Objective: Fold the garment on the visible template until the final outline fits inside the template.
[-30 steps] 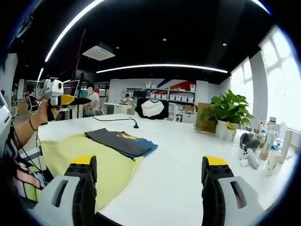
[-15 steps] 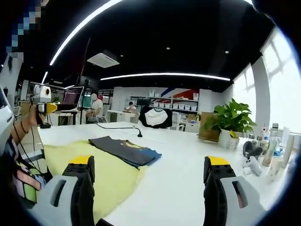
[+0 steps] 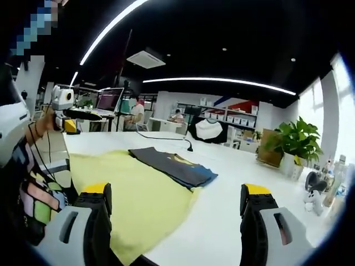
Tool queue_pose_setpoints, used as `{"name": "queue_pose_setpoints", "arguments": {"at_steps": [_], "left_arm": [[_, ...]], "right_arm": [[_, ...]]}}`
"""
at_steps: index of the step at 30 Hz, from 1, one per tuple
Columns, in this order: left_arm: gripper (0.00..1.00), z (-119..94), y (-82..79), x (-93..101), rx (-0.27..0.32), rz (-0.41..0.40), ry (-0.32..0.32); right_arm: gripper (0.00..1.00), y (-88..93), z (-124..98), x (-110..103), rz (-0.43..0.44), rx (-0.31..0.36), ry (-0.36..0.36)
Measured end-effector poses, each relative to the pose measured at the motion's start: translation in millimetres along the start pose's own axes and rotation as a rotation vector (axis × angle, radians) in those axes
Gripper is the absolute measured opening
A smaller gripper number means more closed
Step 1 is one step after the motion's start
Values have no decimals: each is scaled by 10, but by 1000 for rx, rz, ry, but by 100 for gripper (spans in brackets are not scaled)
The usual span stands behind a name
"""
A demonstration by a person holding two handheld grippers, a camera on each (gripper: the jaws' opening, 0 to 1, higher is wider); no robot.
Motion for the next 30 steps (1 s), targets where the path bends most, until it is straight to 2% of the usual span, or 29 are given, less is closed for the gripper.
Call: {"name": "queue_pose_setpoints", "arguments": {"at_steps": [7, 10, 13, 25, 27, 30], "left_arm": [[93, -67, 265, 0, -72, -22, 13], [90, -123, 436, 28, -137, -29, 28], [86, -174, 557, 71, -189, 2, 53], [76, -273, 764, 293, -251, 55, 161], [74, -293, 781, 340, -248, 80, 196], [69, -302, 842, 365, -266, 91, 212]], "right_arm": [[99, 132, 45, -214, -11, -49, -77], [96, 174, 23, -260, -20, -63, -101], [96, 265, -25, -285, -28, -93, -123], [91, 458, -102, -432, -73, -174, -195], [88, 463, -114, -474, -91, -176, -211], [83, 529, -114, -540, -106, -194, -241]]}}
Point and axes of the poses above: the point that each gripper's makers call its tool centre point, and the gripper's own axes: z roughly forward along the fingers, x roughly to its right, y roughly out of its underside, the point moved 2 cm from there along -z, roughly backward along the fingers, and after that the axes turned 2 degrees about -z, right-handed, at the moved point
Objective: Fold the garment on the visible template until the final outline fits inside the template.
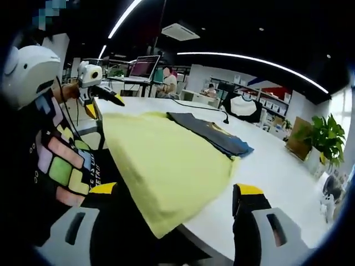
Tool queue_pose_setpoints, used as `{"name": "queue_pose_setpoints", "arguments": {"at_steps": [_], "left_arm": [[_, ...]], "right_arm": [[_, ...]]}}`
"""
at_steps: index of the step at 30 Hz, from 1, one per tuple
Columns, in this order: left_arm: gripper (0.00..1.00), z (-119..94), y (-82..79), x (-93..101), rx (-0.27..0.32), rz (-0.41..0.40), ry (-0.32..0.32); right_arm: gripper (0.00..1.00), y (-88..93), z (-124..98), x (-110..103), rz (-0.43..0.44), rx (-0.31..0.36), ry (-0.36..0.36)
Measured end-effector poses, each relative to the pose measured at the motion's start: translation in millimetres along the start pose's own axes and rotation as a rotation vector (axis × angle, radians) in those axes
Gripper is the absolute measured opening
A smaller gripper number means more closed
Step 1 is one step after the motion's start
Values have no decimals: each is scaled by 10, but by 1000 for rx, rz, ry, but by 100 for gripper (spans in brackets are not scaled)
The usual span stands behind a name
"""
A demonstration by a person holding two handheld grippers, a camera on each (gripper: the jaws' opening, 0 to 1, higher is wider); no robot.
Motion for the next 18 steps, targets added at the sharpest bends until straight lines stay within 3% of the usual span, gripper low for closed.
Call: {"name": "queue_pose_setpoints", "arguments": {"at_steps": [8, 12, 15, 18], "left_arm": [[60, -22, 75, 57, -8, 21, 23], [54, -26, 95, 63, -11, 42, 25], [51, -39, 96, 69, -7, 47, 31], [47, -46, 124, 88, -21, 77, 41]], "right_arm": [[70, 130, 72, -184, -85, -60, -65], [62, 127, 78, -181, -164, -77, -55], [55, 126, 95, -198, -166, -76, -69], [53, 196, 112, -240, -226, -109, -87]]}}
Point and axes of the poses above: the point that each gripper's makers call its tool centre point, and the gripper's own axes: z roughly forward along the fingers, x roughly to its right, y roughly out of its underside, the point moved 2 cm from there along -z, roughly backward along the fingers, and after that the axes turned 2 degrees about -z, right-handed, at the moved point
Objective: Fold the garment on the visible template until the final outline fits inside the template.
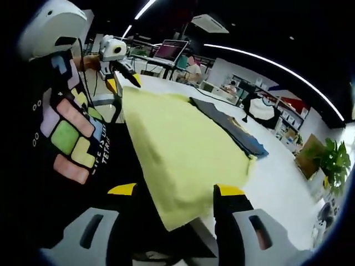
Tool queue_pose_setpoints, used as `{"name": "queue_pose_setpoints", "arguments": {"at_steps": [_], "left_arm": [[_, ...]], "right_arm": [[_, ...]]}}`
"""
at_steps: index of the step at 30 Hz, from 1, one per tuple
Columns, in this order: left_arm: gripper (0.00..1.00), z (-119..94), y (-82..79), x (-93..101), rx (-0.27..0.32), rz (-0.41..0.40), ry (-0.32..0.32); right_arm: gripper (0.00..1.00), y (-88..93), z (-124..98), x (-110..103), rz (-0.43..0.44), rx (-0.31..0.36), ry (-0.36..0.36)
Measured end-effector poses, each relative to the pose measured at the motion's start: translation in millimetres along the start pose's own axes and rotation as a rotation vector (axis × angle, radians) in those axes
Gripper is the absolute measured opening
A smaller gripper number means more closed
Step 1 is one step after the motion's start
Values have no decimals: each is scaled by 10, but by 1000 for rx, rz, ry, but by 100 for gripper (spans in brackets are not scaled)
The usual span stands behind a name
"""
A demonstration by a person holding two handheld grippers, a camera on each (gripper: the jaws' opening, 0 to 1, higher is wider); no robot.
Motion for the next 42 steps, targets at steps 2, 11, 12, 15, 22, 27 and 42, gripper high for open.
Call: {"name": "queue_pose_setpoints", "arguments": {"at_steps": [2, 11, 12, 15, 22, 27, 42], "left_arm": [[46, 8, 16, 12, -9, 12, 4], [36, 28, 98, 3, -31, 14, 3], [35, 30, 106, 2, -30, 13, 3], [34, 50, 136, -2, -24, -14, 5], [24, 32, 119, -41, 5, -55, -10], [16, 43, 91, -28, -5, -70, 6], [2, -43, 14, -99, 41, -144, -17]], "right_arm": [[49, 39, 11, -30, -29, -17, -10], [40, 62, 36, 31, -82, -30, 14], [41, 66, 39, 24, -98, -32, 13], [39, 63, 48, 35, -116, -38, 20], [22, 65, 5, 198, -84, -17, 66], [16, 43, -45, 177, -37, 25, 29], [0, -139, -176, 281, 168, 210, 35]]}}
Point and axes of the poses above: the point that each gripper's makers call its tool centre point, and the gripper's own axes: z roughly forward along the fingers, x roughly to its right, y roughly out of its underside, the point moved 2 cm from there along -z, roughly backward along the fingers, and after that the axes turned 2 degrees about -z, right-handed, at the moved point
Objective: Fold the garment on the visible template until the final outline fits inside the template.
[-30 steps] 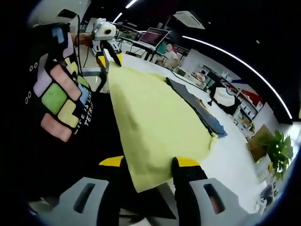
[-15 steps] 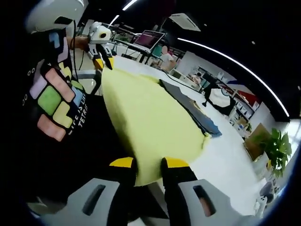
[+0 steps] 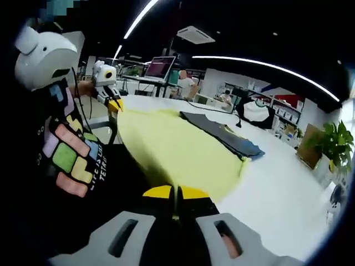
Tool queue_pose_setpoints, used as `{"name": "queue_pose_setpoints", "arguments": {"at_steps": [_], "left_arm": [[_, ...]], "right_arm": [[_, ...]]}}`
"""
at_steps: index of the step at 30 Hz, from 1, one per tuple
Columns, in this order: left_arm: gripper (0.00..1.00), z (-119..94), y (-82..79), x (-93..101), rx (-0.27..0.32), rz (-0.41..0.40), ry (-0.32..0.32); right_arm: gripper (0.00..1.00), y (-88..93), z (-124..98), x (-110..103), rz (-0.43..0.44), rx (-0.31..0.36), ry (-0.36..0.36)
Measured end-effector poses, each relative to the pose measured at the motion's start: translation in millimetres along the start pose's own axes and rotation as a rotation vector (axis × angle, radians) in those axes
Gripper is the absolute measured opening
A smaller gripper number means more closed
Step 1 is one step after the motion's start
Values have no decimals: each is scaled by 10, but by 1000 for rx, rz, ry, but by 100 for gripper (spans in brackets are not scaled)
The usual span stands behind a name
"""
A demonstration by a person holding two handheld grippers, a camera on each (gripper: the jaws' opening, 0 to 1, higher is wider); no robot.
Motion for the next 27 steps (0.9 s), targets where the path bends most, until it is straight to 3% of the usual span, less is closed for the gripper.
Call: {"name": "queue_pose_setpoints", "arguments": {"at_steps": [8, 10, 14, 16, 22, 27], "left_arm": [[2, -75, -207, -76, 79, -38, -44], [2, -78, -269, -86, 101, -25, -53], [2, -80, -398, -116, 136, -16, -70], [2, -92, -497, -145, 169, -8, -84], [2, -94, -657, -248, 194, 15, -130], [2, -146, -775, -327, 243, -9, -153]], "right_arm": [[0, -110, -24, 78, 11, 42, 44], [0, -123, -43, 87, 94, 41, 43], [0, -242, -59, 217, 147, 117, 90], [0, -288, -53, 268, 139, 138, 107], [0, -394, -18, 369, 82, 174, 162], [0, -492, -7, 462, 160, 219, 180]]}}
Point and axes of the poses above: the point that each gripper's makers call its tool centre point, and the gripper's own axes: z roughly forward along the fingers, x roughly to its right, y roughly out of its underside, the point moved 2 cm from there along -z, roughly backward along the fingers, and after that the axes turned 2 degrees about -z, right-handed, at the moved point
